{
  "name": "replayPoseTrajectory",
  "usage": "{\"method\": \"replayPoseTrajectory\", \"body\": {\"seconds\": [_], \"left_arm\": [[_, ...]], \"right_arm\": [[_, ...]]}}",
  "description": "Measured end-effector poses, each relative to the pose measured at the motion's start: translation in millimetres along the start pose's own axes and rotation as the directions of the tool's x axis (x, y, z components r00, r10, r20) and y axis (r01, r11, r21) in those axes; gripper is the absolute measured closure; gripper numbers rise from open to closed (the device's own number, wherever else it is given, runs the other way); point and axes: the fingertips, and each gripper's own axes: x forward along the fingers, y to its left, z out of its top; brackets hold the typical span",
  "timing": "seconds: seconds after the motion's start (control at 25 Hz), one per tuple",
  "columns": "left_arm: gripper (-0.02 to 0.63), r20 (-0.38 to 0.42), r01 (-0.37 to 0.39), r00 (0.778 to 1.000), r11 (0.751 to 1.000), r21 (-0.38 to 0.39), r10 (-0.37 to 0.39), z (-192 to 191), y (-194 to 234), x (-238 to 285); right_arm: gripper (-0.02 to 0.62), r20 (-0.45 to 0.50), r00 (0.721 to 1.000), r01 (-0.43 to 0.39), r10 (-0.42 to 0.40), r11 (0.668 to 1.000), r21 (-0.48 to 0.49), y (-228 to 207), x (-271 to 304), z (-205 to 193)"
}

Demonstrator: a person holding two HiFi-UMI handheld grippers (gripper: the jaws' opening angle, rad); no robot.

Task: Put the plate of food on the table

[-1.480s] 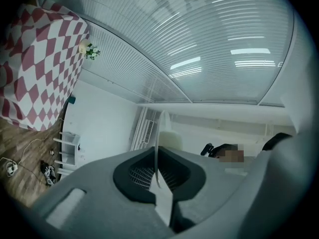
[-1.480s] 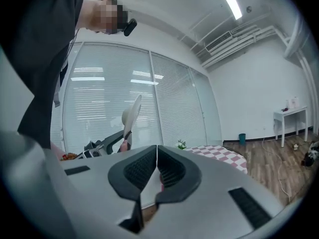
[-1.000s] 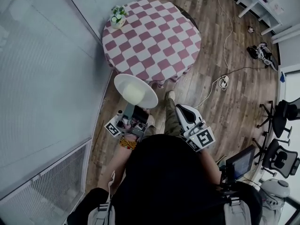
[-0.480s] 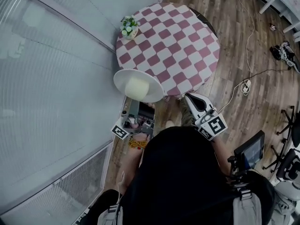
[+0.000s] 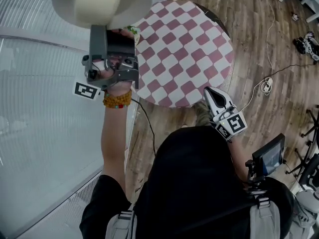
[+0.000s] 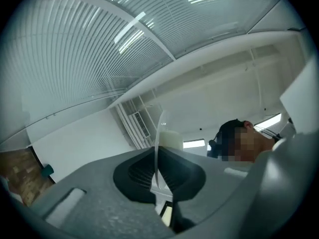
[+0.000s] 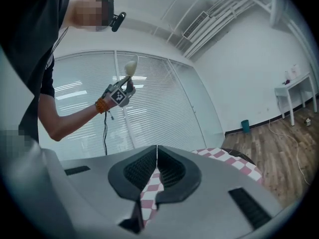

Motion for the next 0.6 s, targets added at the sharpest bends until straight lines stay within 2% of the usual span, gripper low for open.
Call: {"method": "replayPoseTrajectory", "body": {"seconds": [0.08, 0.16, 0.36, 0.48, 0.6], "left_arm": [[0.594, -0.019, -0.006, 1.000, 0.999, 0.048, 0.007, -4.8, 29.0, 41.2], [0.594, -0.022, -0.046, 0.999, 0.996, 0.076, 0.048, -7.6, 68.9, 68.3], [0.594, 0.059, -0.181, 0.982, 0.982, 0.043, 0.179, 3.7, 190.6, 90.1], [0.594, 0.097, -0.301, 0.949, 0.953, -0.017, 0.301, -2.6, 265.2, 80.8], [0.594, 0.133, -0.418, 0.893, 0.902, -0.107, 0.429, -18.3, 327.8, 49.1]], "right_arm": [[0.583, 0.011, 1.000, 0.016, -0.017, 1.000, 0.009, -21.8, -10.1, 6.5], [0.583, 0.020, 0.999, 0.036, -0.036, 0.999, 0.016, -41.8, -18.6, 11.2], [0.583, 0.019, 0.996, 0.084, -0.085, 0.995, 0.047, -83.1, -20.5, 11.1], [0.583, 0.015, 0.996, 0.090, -0.091, 0.995, 0.053, -97.6, -15.3, 10.8], [0.583, 0.019, 0.996, 0.089, -0.091, 0.994, 0.062, -106.3, -10.3, 13.7]]}}
